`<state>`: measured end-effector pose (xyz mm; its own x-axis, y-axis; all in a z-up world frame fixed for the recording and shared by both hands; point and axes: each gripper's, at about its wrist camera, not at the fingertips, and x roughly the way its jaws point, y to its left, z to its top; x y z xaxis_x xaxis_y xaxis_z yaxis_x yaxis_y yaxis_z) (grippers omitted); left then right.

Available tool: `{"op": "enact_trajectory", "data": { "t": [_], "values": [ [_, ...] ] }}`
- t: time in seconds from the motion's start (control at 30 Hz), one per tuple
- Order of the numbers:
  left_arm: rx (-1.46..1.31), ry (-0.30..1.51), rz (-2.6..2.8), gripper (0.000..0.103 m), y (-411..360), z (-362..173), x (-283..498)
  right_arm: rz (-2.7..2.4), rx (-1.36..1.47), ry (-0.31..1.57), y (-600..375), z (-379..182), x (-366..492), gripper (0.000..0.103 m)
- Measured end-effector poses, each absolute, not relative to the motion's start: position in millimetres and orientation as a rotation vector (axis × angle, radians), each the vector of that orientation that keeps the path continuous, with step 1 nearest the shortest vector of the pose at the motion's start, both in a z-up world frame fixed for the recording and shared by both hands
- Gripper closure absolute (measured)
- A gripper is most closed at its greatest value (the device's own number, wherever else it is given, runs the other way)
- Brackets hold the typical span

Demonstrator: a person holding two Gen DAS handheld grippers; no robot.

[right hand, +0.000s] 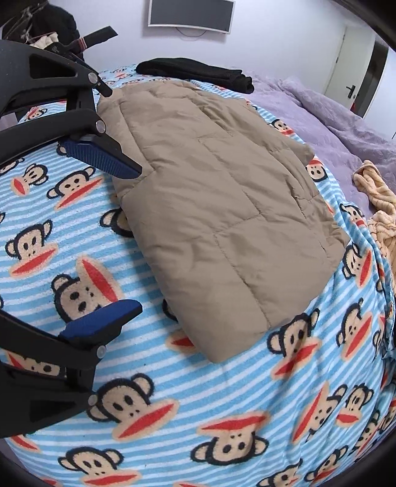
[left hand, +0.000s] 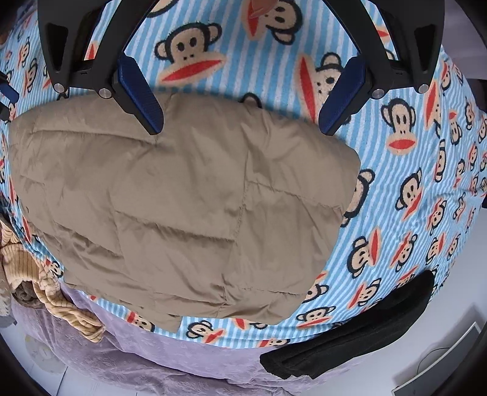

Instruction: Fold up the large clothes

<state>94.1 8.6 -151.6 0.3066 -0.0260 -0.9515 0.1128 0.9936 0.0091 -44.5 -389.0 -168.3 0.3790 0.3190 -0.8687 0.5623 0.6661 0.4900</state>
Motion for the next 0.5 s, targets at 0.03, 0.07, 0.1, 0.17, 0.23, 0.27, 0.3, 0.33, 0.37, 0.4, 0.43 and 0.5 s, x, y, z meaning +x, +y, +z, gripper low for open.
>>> {"op": "enact_trajectory", "data": {
  "t": [0.03, 0.07, 0.1, 0.17, 0.23, 0.27, 0.3, 0.33, 0.37, 0.4, 0.43, 0.5],
  "values": [
    [0.081, 1.256, -0.092, 0.001, 7, -151, 91, -0.179, 0.884, 1.215, -388, -168, -46, 0.019],
    [0.082, 1.257, -0.092, 0.001, 6, -150, 87, -0.172, 0.89, 1.216, -387, -169, -48, 0.019],
    [0.081, 1.257, -0.091, 0.001, 5, -148, 83, -0.167, 0.896, 1.217, -386, -169, -50, 0.019],
    [0.075, 1.257, -0.092, 0.001, 4, -146, 77, -0.16, 0.912, 1.219, -385, -170, -53, 0.019],
    [0.07, 1.264, -0.093, 0.001, 4, -144, 72, -0.147, 0.93, 1.222, -385, -172, -55, 0.011],
    [0.065, 1.267, -0.096, 0.001, 4, -144, 69, -0.144, 0.936, 1.221, -384, -173, -57, 0.011],
    [0.061, 1.268, -0.093, 0.001, 4, -143, 66, -0.141, 0.939, 1.222, -382, -173, -58, 0.011],
    [0.061, 1.267, -0.088, 0.001, 5, -143, 63, -0.136, 0.942, 1.226, -381, -174, -59, 0.011],
    [0.063, 1.268, -0.086, 0.001, 5, -143, 61, -0.133, 0.944, 1.229, -380, -174, -59, 0.011],
    [0.061, 1.269, -0.086, 0.001, 6, -143, 59, -0.13, 0.945, 1.23, -378, -174, -60, 0.011],
    [0.057, 1.27, -0.088, 0.001, 8, -143, 58, -0.129, 0.943, 1.232, -376, -174, -61, 0.011],
    [0.05, 1.278, -0.096, 0.001, 10, -146, 56, -0.135, 0.942, 1.228, -372, -173, -63, 0.011]
  ]
}}
